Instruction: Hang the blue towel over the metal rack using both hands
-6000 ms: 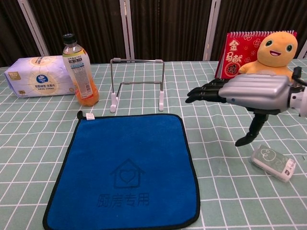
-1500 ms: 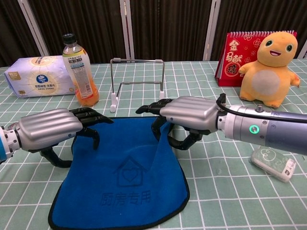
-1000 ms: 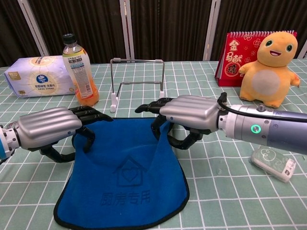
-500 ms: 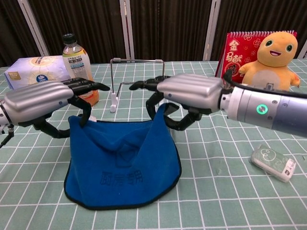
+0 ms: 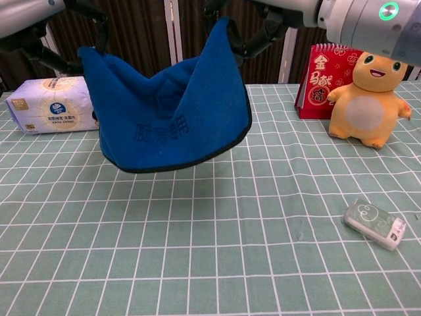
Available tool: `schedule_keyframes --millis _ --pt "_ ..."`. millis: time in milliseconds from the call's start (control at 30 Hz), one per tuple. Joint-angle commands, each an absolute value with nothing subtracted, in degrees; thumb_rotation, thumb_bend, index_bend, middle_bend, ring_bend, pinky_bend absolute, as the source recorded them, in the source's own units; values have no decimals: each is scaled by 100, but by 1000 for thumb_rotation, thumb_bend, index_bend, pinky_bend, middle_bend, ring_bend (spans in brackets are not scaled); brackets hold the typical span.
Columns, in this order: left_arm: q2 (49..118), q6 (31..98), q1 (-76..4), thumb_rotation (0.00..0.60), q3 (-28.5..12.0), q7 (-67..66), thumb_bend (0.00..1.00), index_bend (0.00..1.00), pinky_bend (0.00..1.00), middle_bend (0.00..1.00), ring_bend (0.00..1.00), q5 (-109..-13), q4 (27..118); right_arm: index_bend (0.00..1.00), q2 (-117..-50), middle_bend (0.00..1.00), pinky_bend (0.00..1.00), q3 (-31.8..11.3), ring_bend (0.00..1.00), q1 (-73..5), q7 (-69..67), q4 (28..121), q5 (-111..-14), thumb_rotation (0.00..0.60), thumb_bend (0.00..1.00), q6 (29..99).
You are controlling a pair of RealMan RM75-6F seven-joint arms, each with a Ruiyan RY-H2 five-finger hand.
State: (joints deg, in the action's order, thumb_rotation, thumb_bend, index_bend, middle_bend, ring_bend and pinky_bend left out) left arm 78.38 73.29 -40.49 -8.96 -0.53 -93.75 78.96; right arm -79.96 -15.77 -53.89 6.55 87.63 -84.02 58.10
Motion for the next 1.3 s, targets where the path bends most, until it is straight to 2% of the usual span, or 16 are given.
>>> schedule_keyframes --millis 33,267,667,1000,1300 --pt "7788 7269 -4188 600 -1134 -240 459 823 0 0 0 -9186 7990 645 -7935 37 0 -1716 0 -5432 681 8689 -8235 600 631 5801" --pt "7820 6897 -4497 600 -1495 -543 459 824 0 0 0 -8769 7931 645 -8034 39 0 -1922 0 -5569 607 8193 -7822 600 630 5609" --pt "8266 6483 -5123 600 -2052 -602 461 825 0 0 0 -8194 7220 645 -8321 45 0 -2115 0 -5861 -15 7064 -7492 600 630 5233" --pt "8697 6150 -5415 600 -1926 -805 460 824 0 0 0 -8015 6150 645 -8884 46 0 -1954 0 -6065 -456 6034 -7431 600 629 4907" --pt "9238 5926 -5491 600 -1635 -207 459 824 0 0 0 -8027 5113 645 -9299 47 0 -1744 0 -6159 -800 5284 -7561 600 629 4762"
